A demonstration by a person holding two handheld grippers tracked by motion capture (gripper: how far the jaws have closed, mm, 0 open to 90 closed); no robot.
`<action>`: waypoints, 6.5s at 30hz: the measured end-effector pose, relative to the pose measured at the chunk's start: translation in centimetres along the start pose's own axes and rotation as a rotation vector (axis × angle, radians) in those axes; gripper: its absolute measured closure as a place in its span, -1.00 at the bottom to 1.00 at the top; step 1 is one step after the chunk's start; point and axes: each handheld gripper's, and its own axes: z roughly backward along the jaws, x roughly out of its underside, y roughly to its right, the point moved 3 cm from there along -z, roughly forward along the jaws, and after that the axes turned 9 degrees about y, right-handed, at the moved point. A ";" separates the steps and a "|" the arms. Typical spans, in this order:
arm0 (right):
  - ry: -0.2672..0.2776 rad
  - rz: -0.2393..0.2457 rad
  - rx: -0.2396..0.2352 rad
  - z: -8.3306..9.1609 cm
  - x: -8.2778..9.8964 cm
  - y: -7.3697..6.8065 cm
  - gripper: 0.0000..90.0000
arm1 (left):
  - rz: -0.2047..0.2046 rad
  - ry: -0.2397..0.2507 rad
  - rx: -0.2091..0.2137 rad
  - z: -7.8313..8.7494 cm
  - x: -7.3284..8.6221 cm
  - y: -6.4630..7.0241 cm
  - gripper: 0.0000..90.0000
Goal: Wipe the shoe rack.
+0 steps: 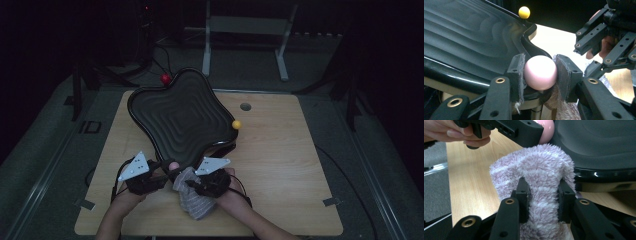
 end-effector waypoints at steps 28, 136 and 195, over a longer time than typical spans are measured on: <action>-0.040 -0.111 0.382 0.2 6.2 13.1 0.51 | 0.003 0.004 0.007 0.0 0.0 -0.1 0.34; -0.006 -0.020 0.085 -5.7 4.7 2.4 0.54 | 0.018 0.029 0.012 0.1 0.2 -0.2 0.33; -0.006 -0.011 0.194 -3.6 5.9 10.3 0.56 | 0.016 0.038 0.008 -0.1 0.3 -0.1 0.33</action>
